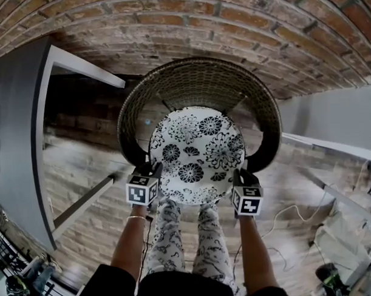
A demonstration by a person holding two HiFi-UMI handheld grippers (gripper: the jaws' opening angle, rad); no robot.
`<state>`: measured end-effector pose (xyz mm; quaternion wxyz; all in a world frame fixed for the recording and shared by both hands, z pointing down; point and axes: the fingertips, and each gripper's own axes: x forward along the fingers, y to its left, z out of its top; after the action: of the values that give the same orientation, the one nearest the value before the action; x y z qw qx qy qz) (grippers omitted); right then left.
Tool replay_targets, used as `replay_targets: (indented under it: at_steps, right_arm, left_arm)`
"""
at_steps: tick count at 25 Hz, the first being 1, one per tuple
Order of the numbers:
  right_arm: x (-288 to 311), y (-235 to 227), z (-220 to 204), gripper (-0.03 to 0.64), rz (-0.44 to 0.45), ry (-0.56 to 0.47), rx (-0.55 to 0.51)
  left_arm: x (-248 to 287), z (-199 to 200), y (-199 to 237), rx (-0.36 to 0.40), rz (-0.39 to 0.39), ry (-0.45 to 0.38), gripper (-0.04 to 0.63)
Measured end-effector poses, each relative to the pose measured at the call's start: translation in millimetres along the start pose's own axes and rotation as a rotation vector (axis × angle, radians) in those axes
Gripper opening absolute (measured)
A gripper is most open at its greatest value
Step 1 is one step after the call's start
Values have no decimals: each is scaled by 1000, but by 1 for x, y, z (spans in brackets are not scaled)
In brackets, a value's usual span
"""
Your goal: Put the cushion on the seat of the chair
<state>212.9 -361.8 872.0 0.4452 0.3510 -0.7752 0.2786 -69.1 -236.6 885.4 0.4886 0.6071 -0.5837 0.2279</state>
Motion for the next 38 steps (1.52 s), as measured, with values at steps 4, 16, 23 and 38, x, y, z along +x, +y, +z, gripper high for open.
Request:
replay_targets:
  at_steps: [4,16,23,38]
  right_arm:
    - [-1,-1,-5,68,-7,10,14]
    - [-13,-7,-6,95,-32,-24,28]
    - [-23,3,0,95,-19,-61,43]
    - [-71,35,31,25,-5,-205,65]
  left_arm:
    - [-3,-1,1,4,7,1,87]
    - [-18,-8,16,13,87,-17,127]
    - [-32,-7,20,-25,103,-56,140]
    - [-89,14,-1,-47,53,-208,111]
